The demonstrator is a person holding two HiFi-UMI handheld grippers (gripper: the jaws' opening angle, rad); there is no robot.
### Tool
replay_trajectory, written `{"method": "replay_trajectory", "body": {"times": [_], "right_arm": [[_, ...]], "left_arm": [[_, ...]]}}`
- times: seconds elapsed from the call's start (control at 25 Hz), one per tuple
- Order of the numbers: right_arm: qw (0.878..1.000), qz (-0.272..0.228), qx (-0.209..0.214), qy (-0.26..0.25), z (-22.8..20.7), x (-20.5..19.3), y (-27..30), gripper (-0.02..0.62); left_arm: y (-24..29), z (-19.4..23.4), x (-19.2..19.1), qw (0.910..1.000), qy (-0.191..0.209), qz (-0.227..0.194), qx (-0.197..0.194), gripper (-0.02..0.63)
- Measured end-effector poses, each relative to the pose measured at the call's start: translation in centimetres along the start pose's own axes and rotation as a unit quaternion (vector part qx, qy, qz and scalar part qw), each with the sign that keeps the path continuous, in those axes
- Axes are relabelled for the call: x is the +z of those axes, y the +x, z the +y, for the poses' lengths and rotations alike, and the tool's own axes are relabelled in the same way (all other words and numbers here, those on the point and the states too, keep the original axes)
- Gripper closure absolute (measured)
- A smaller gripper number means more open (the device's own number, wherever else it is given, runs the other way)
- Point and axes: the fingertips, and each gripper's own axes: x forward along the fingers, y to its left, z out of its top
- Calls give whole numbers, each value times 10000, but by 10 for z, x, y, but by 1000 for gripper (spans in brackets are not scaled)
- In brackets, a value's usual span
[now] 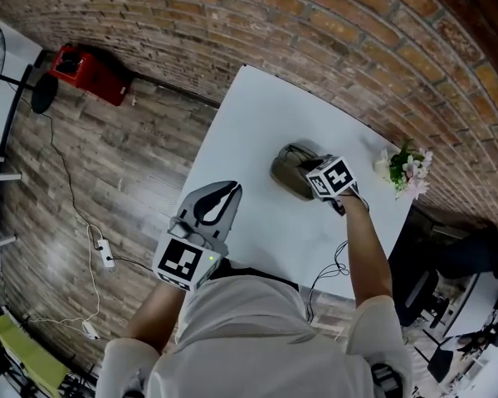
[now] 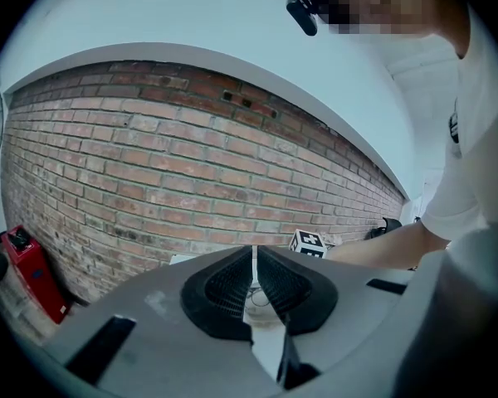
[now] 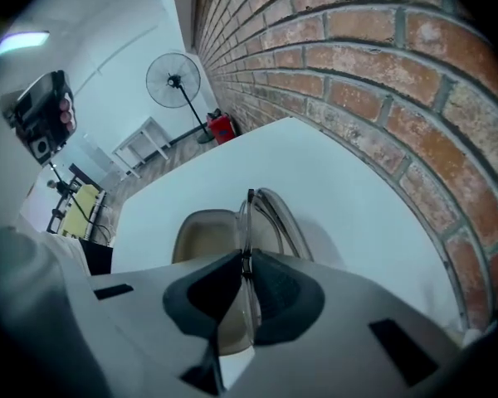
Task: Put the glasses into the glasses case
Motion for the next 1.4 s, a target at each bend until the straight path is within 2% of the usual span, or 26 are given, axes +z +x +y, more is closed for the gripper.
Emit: {"method": "replay_trajectory", "body": {"times": [0.28, 0.64, 0.76, 0.92, 1.04, 1.2, 1.4], "right_arm": [[9923, 8, -1093, -580, -22, -3, 9, 504], [9801, -241, -1833, -718, -25, -6, 3, 465], [9734, -387, -2100, -831, -23, -3, -6, 468], [9679, -482, -2280, -941, -21, 1, -11, 472], [9650, -516, -2387, -957, -22, 2, -14, 524], [9631, -427, -2458, -1007, -27, 2, -11, 534], [9641, -943, -2376, -721, -16, 18, -31, 534]], "left_arm": [[2, 1, 0, 10000, -27, -73, 9, 578], [1, -2, -1, 9999, -85, -85, 8, 578], [0, -2, -2, 9999, 37, -96, -19, 578], [-1, -3, 0, 9999, -57, -92, 3, 578], [-1, -5, 0, 9999, -51, -91, -17, 578], [-3, -5, -2, 10000, -54, -65, -6, 578], [-6, -5, -2, 10000, -22, -96, -5, 578]]}}
